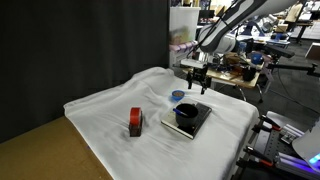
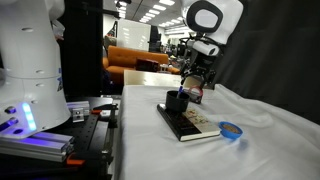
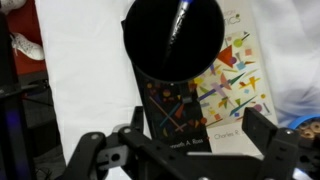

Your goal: Remove the black cup from the book and place it on the table

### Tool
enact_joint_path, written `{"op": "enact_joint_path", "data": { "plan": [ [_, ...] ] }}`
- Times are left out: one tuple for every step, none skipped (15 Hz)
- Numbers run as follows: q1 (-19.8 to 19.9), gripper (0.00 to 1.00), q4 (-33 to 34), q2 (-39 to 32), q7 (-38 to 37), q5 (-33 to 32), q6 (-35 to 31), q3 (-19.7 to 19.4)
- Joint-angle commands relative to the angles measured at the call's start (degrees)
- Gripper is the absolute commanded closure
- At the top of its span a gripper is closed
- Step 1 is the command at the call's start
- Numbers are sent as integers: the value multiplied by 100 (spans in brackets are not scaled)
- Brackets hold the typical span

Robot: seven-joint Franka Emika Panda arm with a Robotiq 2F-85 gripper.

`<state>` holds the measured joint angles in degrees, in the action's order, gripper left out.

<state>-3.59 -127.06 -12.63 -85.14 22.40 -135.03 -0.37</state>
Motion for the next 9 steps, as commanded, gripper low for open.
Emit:
{"op": "enact_joint_path", "data": {
  "plan": [
    [108,0,122,-98,409,771,-425,205],
    [126,0,131,-100,519,1074,-555,258],
    [134,0,127,-90,634,1354,-671,306],
    [147,0,114,-77,820,1726,-825,363],
    [137,0,113,-70,999,2034,-913,393],
    [113,0,114,-67,1150,2248,-966,400],
    [96,0,112,-66,1305,2439,-994,398],
    [70,0,108,-67,1393,2512,-993,377],
    [-15,0,85,-26,1103,2225,-864,278]
  ]
}}
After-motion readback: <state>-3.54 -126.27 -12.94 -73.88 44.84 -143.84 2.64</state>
